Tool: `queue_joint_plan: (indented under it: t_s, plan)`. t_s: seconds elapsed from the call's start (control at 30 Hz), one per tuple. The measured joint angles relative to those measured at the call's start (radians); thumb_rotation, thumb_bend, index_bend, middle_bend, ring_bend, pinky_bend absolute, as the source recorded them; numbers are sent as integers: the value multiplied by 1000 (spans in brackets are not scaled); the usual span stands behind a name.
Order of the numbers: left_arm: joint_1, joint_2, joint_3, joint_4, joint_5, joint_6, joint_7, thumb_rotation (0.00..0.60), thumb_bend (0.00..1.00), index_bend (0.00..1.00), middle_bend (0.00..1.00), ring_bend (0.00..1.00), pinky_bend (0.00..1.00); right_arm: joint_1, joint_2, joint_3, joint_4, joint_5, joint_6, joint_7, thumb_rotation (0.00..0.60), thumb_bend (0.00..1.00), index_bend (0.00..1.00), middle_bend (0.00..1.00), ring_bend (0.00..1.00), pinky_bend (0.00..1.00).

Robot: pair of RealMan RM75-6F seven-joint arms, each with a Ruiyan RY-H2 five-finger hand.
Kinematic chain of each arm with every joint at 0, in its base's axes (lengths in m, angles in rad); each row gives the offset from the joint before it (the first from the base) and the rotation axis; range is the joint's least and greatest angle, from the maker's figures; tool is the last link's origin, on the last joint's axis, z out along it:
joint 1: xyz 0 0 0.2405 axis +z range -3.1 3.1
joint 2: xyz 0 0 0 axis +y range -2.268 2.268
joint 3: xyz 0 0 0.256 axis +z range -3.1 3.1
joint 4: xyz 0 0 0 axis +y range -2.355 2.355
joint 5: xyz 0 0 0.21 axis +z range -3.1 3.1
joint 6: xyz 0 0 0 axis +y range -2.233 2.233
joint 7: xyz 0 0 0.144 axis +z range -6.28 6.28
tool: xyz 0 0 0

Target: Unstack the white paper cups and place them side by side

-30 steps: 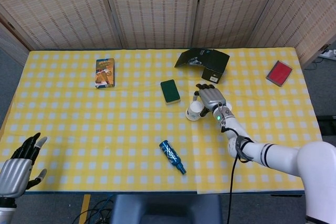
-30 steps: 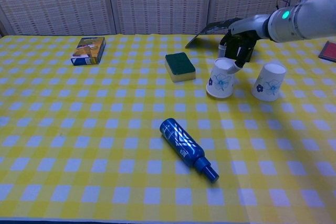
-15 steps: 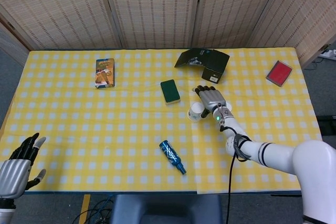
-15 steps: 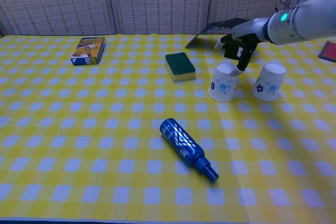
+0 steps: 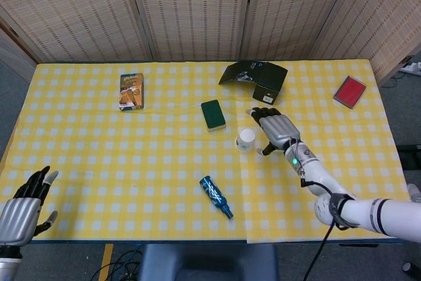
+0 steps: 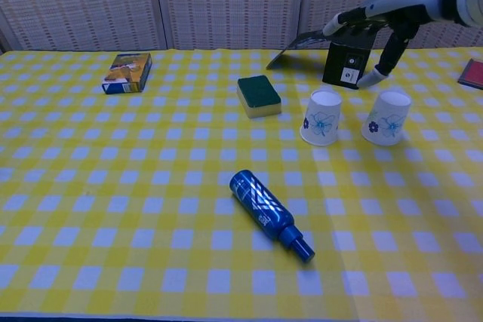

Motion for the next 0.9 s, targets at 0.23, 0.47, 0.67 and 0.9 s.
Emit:
queue_joint_plan:
  t_s: [0.23, 0.47, 0.67, 0.9]
  plan:
    - [-10, -19, -5, -8, -23, -24, 51, 600, 317, 37, 0, 0, 228, -259, 135, -73, -140, -419, 237, 90, 600, 225, 0, 0, 0, 0]
    - [-27, -49, 1, -1, -9, -50, 86, 600, 318, 39, 0, 0, 228, -600, 161, -190, -91, -788, 555, 206, 600, 224, 0, 0, 0, 0]
    - [-27, -54, 4, 8, 7, -39, 83, 600, 317, 39, 0, 0, 228, -820, 102, -245, 84, -912, 787, 296, 600, 224, 0, 0, 0, 0]
    - [-22, -60, 8, 11, 30, -18, 88, 600, 317, 39, 0, 0, 229, -967, 3, -239, 240, -939, 878, 294, 600, 224, 0, 0, 0, 0]
